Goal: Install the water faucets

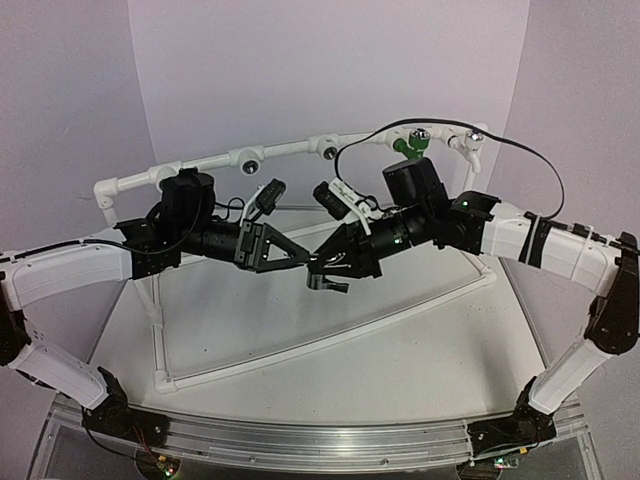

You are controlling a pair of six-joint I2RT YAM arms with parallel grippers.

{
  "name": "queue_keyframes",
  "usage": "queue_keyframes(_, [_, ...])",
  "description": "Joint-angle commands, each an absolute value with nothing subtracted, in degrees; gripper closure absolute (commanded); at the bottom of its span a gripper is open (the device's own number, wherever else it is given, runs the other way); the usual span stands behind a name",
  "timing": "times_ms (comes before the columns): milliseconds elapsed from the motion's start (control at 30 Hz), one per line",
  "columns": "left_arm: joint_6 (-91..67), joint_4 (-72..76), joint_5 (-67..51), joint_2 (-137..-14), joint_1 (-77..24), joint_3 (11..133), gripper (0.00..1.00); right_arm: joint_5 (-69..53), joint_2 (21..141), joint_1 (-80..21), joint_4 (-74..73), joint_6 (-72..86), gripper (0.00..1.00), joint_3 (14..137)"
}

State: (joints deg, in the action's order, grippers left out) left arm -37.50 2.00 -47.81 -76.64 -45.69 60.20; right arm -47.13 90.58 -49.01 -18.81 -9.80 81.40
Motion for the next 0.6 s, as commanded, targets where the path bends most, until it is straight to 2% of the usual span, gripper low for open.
queue_keyframes(0, [-37.0,4.5,-48.5,-76.7,-45.7,63.7,0.73,-48.9,91.5,-49.8,-14.4,-9.3,1.0,85.1])
queue_keyframes(67, [-36.3,4.6,-47.1,-76.0,-45.7,63.5,0.92,-48.7,91.5,-49.8,-13.9,-8.8,1.0,84.8])
queue_keyframes(133, [-35.5,4.8,-45.5,-74.6,-45.7,62.8,0.99,-48.9,91.4,-49.9,-12.2,-7.0,0.99,83.7])
queue_keyframes(233, [-35.3,6.3,-44.8,-73.0,-45.7,61.7,1.0,-50.2,90.8,-49.8,-7.2,-2.6,0.67,81.0])
queue_keyframes(367, [-36.0,8.9,-44.8,-71.3,-45.7,59.9,1.0,-51.4,87.9,-49.5,8.5,7.2,0.4,73.1])
queue_keyframes(467, [-36.7,11.3,-45.3,-70.2,-45.7,58.5,1.0,-52.8,85.8,-48.6,16.5,12.9,0.37,68.9])
queue_keyframes(567, [-37.5,13.8,-45.5,-68.9,-45.7,57.0,1.0,-54.3,85.3,-47.8,19.4,15.1,0.42,67.4])
